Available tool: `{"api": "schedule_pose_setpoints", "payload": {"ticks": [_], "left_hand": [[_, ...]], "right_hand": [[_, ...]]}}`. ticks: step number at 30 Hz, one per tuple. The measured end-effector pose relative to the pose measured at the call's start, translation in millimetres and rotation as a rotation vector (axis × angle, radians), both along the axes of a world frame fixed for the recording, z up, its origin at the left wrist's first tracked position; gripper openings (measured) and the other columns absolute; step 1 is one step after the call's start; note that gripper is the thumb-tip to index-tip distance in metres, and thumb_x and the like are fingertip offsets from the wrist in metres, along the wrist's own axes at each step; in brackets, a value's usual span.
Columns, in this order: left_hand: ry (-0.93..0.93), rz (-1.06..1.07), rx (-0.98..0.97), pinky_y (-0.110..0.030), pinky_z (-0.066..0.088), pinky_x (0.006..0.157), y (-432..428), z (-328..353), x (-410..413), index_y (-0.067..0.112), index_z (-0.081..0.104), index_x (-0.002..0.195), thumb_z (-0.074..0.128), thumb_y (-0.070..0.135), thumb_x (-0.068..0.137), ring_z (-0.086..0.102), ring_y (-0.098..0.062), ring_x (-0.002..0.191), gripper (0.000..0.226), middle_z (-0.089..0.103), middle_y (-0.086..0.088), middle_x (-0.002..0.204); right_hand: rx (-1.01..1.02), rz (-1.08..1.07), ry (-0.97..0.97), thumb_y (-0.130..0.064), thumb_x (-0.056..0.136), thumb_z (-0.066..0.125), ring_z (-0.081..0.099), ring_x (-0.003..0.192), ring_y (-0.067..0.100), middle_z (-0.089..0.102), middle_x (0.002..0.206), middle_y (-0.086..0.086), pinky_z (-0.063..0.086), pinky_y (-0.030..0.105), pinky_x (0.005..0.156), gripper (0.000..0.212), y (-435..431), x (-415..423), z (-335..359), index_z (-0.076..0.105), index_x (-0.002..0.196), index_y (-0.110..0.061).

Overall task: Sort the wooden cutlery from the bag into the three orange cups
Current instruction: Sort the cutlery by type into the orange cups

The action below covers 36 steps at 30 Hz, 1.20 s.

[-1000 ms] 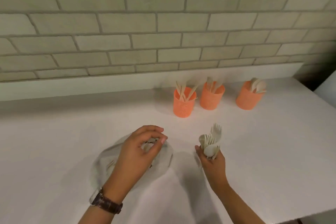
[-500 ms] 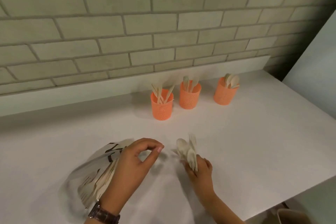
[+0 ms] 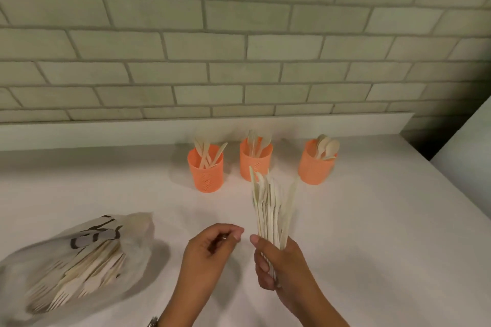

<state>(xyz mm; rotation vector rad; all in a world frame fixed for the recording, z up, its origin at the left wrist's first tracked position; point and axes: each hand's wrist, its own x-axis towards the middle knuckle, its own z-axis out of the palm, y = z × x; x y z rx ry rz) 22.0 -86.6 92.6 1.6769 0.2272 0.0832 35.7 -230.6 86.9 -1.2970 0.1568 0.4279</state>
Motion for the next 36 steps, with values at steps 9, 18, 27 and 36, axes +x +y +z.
{"api": "schedule_pose_setpoints", "payload": {"ticks": [9,18,27,36], "left_hand": [[0.025,0.26,-0.199,-0.013,0.049,0.057,-117.7,22.6,10.8,0.01,0.071,0.073,0.075,0.005,0.072,0.062,-0.009,0.061,0.006,0.071,-0.004,0.067],[0.088,0.294,-0.287,-0.014,0.051,0.058,-147.3,39.5,11.5,0.015,0.075,0.068,0.075,0.006,0.071,0.065,-0.007,0.06,0.009,0.073,-0.001,0.066],[-0.153,0.458,-0.348,-0.02,0.054,0.065,-139.8,61.6,14.5,0.016,0.069,0.076,0.064,0.008,0.081,0.061,-0.012,0.064,0.011,0.07,0.002,0.069],[-0.292,0.183,0.488,-0.011,0.049,0.062,-159.5,48.3,23.6,0.042,0.069,0.084,0.064,0.011,0.085,0.061,-0.003,0.082,0.031,0.059,0.021,0.097]], "right_hand": [[-0.182,0.163,-0.054,-0.007,0.071,0.07,0.034,0.031,0.016,0.041,0.046,0.006,0.026,0.017,0.038,0.024,-86.8,14.5,13.9,0.052,0.086,-0.001],[-0.009,0.269,-0.079,-0.022,0.066,0.071,0.04,0.028,0.02,0.051,0.046,0.012,0.03,0.017,0.032,0.031,-122.0,17.9,25.2,0.054,0.084,-0.004],[-0.114,0.086,-0.027,-0.026,0.089,0.06,0.031,0.029,0.019,0.053,0.051,0.009,0.023,0.018,0.035,0.021,-125.1,36.6,28.1,0.053,0.09,-0.006],[-0.777,0.05,-0.448,-0.036,0.089,0.054,0.062,0.072,0.019,0.066,0.078,0.0,0.052,0.032,0.069,0.019,-122.8,45.5,25.7,0.052,0.095,-0.018]]}}
